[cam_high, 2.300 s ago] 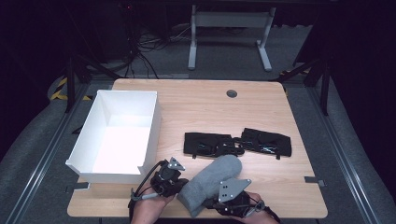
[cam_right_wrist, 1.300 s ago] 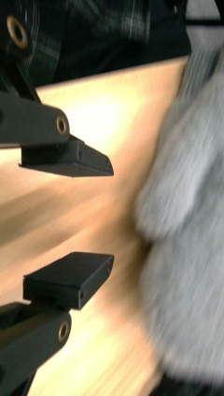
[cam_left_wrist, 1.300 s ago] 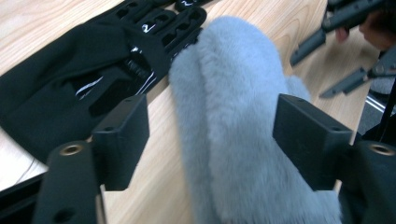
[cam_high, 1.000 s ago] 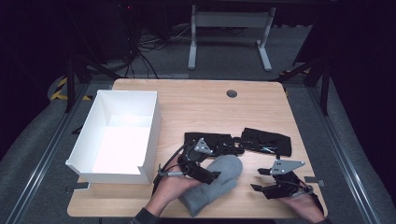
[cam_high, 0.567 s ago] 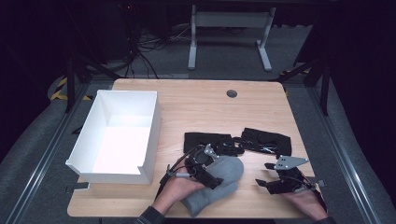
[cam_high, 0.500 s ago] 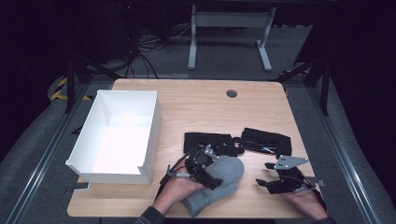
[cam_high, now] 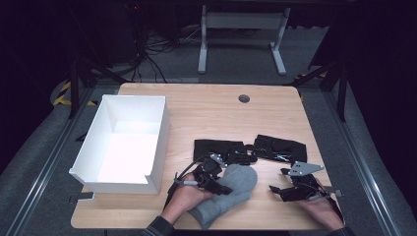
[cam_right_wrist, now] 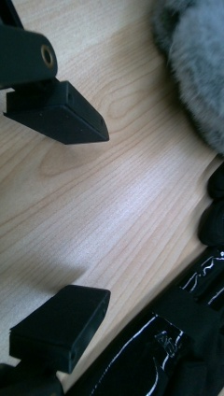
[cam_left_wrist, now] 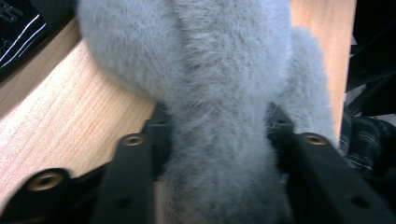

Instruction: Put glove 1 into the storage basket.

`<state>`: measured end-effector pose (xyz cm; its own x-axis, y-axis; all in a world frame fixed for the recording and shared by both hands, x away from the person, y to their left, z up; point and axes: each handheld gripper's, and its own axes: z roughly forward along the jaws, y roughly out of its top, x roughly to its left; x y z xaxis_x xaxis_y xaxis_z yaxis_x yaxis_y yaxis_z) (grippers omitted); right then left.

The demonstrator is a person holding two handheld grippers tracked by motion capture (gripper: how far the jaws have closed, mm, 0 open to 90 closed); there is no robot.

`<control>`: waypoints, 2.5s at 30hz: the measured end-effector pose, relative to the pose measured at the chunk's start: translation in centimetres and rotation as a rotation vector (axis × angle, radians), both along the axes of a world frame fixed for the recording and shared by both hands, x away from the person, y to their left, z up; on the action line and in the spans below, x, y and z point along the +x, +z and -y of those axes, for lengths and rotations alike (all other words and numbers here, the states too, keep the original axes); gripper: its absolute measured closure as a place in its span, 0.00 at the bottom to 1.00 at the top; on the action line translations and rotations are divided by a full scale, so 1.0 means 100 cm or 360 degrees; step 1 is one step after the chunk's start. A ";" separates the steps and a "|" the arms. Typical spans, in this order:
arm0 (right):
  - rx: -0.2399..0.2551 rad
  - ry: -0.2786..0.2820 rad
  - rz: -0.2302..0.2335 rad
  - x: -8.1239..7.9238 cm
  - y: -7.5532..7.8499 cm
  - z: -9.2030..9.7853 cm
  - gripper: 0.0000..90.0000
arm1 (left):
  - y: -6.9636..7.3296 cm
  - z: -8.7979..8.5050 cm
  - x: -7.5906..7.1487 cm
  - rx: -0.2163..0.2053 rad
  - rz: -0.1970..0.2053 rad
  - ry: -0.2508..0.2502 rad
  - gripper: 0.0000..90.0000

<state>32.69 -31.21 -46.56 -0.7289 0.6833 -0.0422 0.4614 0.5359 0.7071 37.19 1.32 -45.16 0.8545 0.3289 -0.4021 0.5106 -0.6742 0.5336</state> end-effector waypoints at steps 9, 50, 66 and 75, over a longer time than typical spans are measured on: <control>0.0049 -0.0027 0.0016 0.001 -0.005 -0.001 0.15 | 0.015 -0.006 -0.003 -0.0040 0.0040 0.0034 0.79; 0.0050 -0.0040 0.0017 0.002 -0.005 -0.001 0.14 | 0.199 -0.162 0.033 -0.0361 0.0334 0.0622 0.79; 0.0051 -0.0050 0.0015 0.003 -0.005 -0.002 0.14 | 0.214 -0.227 0.026 -0.0354 0.0372 0.0836 0.80; 0.0051 -0.0053 0.0018 0.003 -0.005 -0.002 0.14 | 0.176 -0.265 0.031 -0.0257 0.0275 0.1000 0.80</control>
